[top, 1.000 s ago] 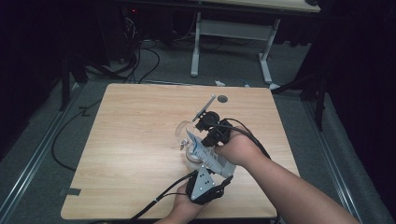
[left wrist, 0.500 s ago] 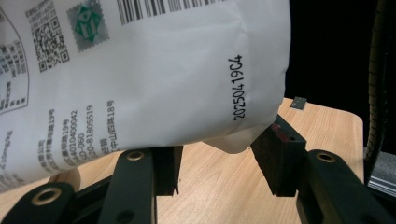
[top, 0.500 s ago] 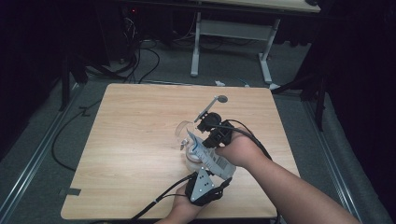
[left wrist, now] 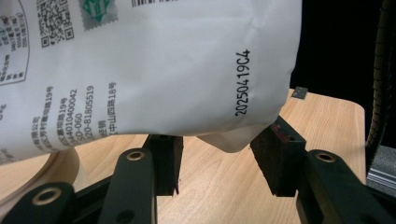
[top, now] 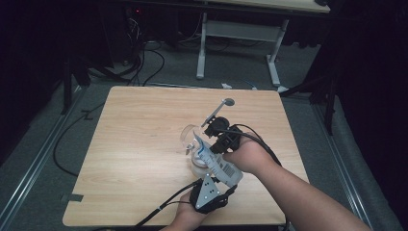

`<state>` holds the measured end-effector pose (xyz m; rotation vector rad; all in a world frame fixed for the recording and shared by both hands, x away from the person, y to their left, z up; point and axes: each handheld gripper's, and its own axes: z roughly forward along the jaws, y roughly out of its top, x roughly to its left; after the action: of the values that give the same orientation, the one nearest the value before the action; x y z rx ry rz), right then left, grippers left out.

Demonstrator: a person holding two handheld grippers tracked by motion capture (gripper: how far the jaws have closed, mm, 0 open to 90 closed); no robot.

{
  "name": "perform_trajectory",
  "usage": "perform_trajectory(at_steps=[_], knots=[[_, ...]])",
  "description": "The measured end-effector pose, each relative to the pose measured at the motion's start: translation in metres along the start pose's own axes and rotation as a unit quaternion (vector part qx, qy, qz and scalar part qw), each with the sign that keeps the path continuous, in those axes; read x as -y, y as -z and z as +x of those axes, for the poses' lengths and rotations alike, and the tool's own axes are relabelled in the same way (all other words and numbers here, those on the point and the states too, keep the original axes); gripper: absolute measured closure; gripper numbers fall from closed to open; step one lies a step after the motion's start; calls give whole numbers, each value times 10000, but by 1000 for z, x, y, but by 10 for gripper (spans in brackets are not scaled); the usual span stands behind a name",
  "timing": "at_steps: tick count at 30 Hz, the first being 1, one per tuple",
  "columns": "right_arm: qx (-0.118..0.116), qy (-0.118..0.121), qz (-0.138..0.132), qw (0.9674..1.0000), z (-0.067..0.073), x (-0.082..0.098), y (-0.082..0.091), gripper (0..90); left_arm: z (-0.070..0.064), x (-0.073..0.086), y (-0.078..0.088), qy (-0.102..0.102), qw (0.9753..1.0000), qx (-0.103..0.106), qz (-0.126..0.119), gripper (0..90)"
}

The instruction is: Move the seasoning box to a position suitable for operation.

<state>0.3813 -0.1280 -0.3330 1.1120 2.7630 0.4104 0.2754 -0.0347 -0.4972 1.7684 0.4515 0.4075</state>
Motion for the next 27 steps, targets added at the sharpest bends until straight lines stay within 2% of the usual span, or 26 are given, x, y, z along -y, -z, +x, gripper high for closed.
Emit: perform_trajectory(at_steps=[27], knots=[[7,10,50,10000,-2,8,2,897,4,16,-3,150,9996,-5,227,555]])
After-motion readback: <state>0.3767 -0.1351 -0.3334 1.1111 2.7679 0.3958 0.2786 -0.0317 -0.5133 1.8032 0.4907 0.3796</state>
